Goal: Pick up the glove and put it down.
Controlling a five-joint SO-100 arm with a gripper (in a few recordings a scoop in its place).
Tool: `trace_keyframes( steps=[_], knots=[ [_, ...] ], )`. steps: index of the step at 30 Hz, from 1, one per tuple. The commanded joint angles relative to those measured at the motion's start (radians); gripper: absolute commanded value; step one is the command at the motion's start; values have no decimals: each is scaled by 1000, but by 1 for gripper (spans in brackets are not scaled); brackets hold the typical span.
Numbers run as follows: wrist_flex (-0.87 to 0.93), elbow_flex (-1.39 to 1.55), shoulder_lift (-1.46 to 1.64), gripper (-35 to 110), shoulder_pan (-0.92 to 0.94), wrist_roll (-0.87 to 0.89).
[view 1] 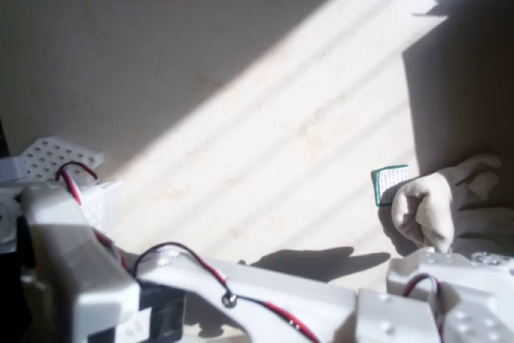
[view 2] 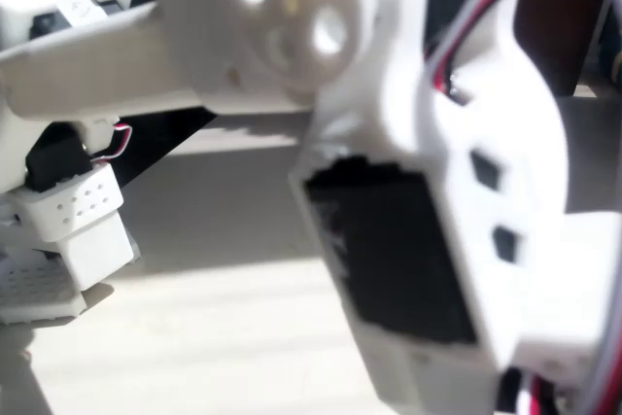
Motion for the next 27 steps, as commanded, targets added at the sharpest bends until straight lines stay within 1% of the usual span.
trace_keyframes(
  steps=[1, 7, 11, 24, 27],
  knots=[
    [5, -28, 83, 34, -110, 2],
    [3, -21, 71, 34, -282, 6],
    [-5, -18, 44, 34, -336, 6],
    [-6, -20, -110, 34, -344, 6],
    [-6, -29, -124, 29, -344, 5]
  ],
)
